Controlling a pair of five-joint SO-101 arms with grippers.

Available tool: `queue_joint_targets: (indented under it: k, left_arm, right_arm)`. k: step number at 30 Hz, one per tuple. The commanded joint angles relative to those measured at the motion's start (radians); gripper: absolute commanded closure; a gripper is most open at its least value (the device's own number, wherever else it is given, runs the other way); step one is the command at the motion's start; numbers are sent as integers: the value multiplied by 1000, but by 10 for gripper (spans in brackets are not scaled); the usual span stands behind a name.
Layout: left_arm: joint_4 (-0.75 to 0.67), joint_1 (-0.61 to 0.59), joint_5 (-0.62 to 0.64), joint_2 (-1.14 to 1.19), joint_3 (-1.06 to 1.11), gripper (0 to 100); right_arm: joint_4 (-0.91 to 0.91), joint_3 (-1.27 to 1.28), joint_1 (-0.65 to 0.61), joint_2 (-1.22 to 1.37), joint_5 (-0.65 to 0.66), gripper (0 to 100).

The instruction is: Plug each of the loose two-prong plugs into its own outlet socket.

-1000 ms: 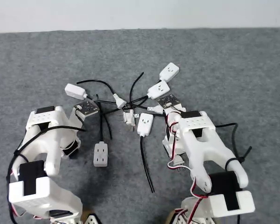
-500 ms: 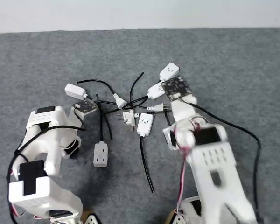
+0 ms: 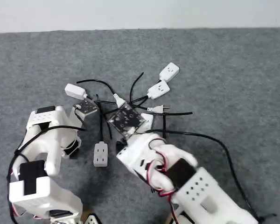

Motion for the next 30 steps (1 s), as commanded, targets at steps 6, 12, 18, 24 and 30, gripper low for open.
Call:
queue_joint_targets:
  k: [6, 12, 18, 24, 30]
  left_arm:
    - [12, 25, -78, -6, -21, 987]
    - [12, 20, -78, -5, -22, 987]
    - [12, 17, -78, -6, -22, 987]
    - [11, 8, -78, -6, -27, 987]
    - [5, 8, -78, -8, -27, 987]
  right_arm:
    - [-151, 3, -38, 62, 6, 991]
    - [-102, -6, -27, 67, 26, 991]
    - [162, -41, 130, 111, 34, 988]
    - [101, 49, 252, 255, -103, 859]
    - [119, 52, 280, 349, -121, 866]
